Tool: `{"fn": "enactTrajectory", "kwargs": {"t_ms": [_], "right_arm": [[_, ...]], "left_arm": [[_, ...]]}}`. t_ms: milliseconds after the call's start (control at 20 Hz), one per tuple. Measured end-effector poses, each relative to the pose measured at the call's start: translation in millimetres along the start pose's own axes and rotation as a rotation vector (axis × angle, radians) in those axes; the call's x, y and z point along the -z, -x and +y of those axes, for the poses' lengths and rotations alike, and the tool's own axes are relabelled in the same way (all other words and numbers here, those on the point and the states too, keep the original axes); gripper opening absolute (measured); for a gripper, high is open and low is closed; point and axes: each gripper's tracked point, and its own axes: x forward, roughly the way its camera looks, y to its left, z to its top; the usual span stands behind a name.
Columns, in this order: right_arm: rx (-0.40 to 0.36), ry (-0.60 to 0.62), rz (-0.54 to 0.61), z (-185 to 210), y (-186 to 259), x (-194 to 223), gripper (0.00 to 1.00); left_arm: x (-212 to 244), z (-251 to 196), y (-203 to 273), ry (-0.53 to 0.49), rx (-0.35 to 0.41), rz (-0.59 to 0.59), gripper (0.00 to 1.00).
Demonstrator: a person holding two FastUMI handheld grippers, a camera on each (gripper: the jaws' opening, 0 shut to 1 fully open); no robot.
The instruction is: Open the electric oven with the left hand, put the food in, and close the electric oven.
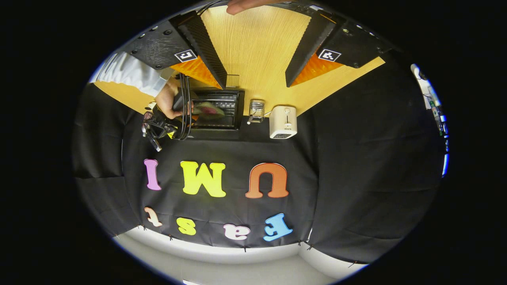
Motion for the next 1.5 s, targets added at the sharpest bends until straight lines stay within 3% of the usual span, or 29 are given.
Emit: {"fn": "enactTrajectory", "kwargs": {"t_ms": [50, 100, 200, 250, 300, 450, 650, 700, 950, 1000, 1050, 1250, 1500], "right_arm": [[-0.005, 0.035, -0.005, 2, 8, 1, 0.48], [-0.012, 0.070, -0.016, 1, 22, -1, 0.55], [-0.019, 0.144, -0.044, 2, 45, -7, 0.63], [-0.020, 0.177, -0.052, 2, 57, -10, 0.80], [-0.033, 0.201, -0.069, 4, 72, -14, 0.79], [-0.080, 0.281, -0.111, 15, 120, -30, 0.94], [-0.119, 0.421, -0.241, 31, 193, -68, 1.00], [-0.133, 0.459, -0.264, 37, 213, -75, 0.95], [-0.115, 0.635, -0.382, 38, 297, -115, 0.95], [-0.103, 0.656, -0.391, 33, 312, -121, 1.00], [-0.088, 0.672, -0.406, 28, 324, -129, 0.96], [-0.079, 0.715, -0.479, 18, 370, -151, 0.96], [-0.060, 0.769, -0.484, -6, 403, -157, 0.96]], "left_arm": [[-1, -1, 0, -0.003, 0.000, 0.001, 0.95], [-2, -3, 1, -0.006, 0.004, 0.000, 0.95], [-1, -9, 0, -0.010, 0.020, 0.008, 0.95], [0, -12, -1, -0.015, 0.027, 0.016, 0.95], [0, -16, -1, -0.020, 0.034, 0.022, 0.95], [5, -27, -8, -0.030, 0.054, 0.046, 0.95], [25, -48, -24, -0.035, 0.090, 0.115, 0.95], [31, -54, -29, -0.041, 0.099, 0.130, 0.95], [76, -106, -58, 0.009, 0.222, 0.259, 0.95], [87, -114, -63, 0.009, 0.239, 0.295, 0.95], [98, -123, -69, 0.004, 0.252, 0.324, 0.94], [130, -151, -89, -0.018, 0.292, 0.415, 0.94], [157, -172, -114, -0.035, 0.293, 0.491, 0.95]]}}
